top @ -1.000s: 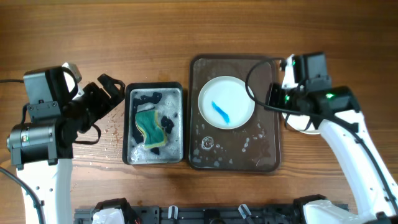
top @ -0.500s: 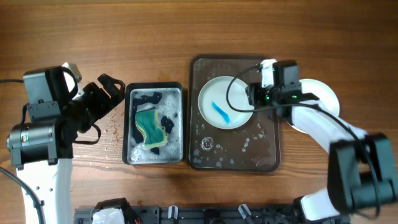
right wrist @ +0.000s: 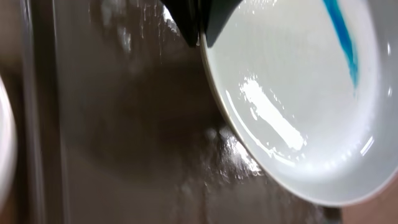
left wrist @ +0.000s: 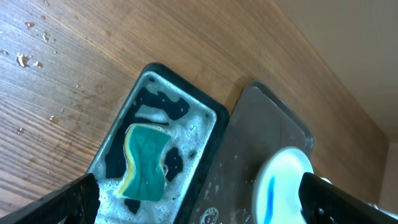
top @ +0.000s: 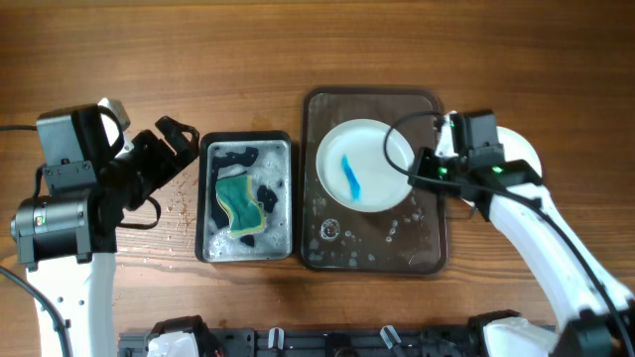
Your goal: Clean dirty plates on tray and stack at the side
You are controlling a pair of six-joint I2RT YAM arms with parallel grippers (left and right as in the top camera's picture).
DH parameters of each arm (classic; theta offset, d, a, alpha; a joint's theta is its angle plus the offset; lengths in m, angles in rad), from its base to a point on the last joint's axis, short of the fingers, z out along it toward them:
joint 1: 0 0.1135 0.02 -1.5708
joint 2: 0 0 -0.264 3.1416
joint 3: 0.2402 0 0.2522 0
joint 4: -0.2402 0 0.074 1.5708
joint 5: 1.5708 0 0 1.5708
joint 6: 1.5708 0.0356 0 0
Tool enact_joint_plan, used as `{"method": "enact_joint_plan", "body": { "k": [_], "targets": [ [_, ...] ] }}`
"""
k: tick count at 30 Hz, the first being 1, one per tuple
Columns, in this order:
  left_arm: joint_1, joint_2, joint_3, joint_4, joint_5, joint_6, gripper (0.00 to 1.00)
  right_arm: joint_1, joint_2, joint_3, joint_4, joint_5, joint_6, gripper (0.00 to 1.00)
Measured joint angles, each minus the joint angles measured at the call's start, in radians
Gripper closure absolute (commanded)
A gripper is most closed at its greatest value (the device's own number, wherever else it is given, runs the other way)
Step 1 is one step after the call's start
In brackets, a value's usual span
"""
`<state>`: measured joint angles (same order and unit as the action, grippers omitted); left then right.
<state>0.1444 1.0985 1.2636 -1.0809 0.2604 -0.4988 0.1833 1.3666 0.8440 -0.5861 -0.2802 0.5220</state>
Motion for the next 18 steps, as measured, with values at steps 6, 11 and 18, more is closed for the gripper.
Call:
{"method": "enact_joint_plan", "body": {
  "k": [6,11,18],
  "targets": [
    [0.000,0.000,0.001,-0.066,0.018,0.000,0.00,0.012,-0.019,-0.084,-0.040,0.085,0.156,0.96],
    [0.000,0.006,0.002,-0.079,0.027,0.000,0.00,0.058,0.018,-0.189,0.087,0.103,0.081,0.67],
    [-0.031,0.028,-0.005,-0.143,0.024,0.073,0.14,0.063,-0.086,-0.150,0.018,0.072,-0.068,0.66]
  ]
}}
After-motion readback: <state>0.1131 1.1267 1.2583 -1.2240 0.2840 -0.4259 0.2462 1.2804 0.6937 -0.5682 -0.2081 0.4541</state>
